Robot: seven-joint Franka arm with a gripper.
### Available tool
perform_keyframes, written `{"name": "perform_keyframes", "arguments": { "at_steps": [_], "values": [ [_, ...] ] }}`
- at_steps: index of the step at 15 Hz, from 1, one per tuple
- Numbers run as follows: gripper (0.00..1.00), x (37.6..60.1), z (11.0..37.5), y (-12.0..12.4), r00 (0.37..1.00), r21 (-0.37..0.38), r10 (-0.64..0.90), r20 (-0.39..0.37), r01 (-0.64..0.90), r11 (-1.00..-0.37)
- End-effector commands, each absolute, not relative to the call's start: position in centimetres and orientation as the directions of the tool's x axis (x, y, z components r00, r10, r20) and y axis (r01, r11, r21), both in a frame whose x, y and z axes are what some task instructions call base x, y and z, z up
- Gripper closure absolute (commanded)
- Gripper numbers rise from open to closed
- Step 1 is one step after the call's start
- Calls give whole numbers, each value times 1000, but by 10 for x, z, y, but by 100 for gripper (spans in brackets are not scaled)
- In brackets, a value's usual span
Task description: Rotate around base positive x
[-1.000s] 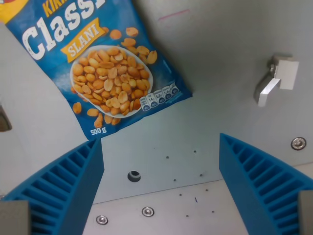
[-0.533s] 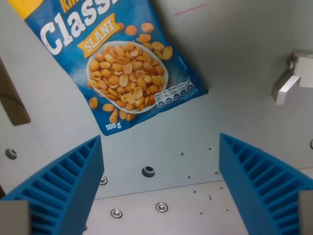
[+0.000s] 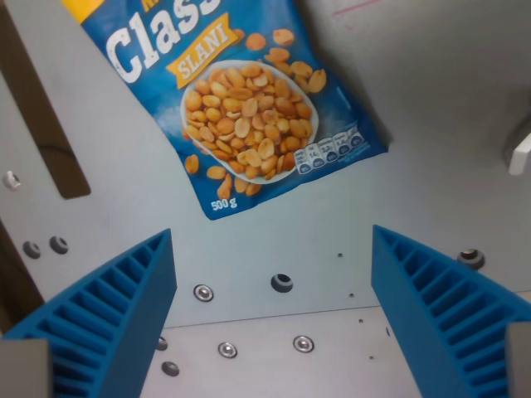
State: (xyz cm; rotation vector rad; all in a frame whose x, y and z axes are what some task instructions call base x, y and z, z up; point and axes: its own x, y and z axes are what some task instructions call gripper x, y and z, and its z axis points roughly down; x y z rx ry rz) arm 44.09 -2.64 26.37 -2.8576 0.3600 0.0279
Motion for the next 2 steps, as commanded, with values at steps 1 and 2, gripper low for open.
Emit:
{"name": "perform_keyframes", "arguments": {
  "at_steps": [1,2],
  "values": [
    [0,443,267,-32,974,-479,-193,-120,-227,-848],
    [0,443,267,-32,974,-490,-192,-123,-228,-841]
  ]
}}
